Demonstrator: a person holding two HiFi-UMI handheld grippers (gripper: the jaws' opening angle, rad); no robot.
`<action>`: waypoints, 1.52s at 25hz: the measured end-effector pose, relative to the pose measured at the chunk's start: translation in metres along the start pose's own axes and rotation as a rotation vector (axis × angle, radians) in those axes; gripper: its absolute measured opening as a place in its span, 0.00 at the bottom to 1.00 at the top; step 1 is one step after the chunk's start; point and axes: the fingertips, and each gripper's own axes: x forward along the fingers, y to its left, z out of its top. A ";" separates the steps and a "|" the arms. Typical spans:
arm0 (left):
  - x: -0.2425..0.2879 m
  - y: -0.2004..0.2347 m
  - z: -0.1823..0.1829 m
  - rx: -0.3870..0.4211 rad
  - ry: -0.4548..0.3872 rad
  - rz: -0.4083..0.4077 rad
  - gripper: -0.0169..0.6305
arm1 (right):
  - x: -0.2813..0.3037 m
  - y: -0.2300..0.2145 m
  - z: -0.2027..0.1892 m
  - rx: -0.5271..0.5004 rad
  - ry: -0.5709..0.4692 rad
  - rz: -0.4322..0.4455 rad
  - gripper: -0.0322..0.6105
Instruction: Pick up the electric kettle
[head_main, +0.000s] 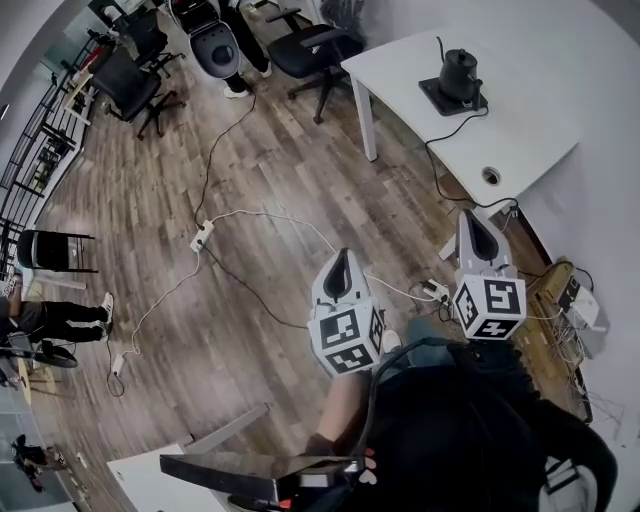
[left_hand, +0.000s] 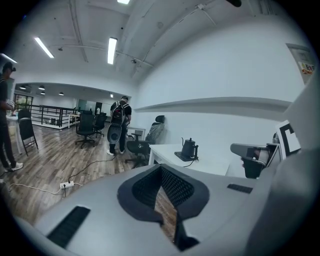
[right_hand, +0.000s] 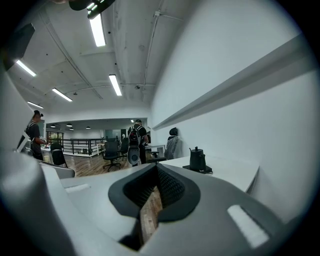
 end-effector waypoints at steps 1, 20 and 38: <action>0.002 0.002 0.001 -0.003 0.001 -0.002 0.03 | 0.003 0.002 0.000 -0.002 0.005 0.002 0.05; 0.134 0.068 0.060 -0.038 -0.003 0.083 0.03 | 0.179 0.023 0.012 -0.012 0.044 0.100 0.05; 0.268 0.096 0.129 -0.067 -0.032 0.151 0.03 | 0.343 0.017 0.046 -0.037 0.049 0.196 0.05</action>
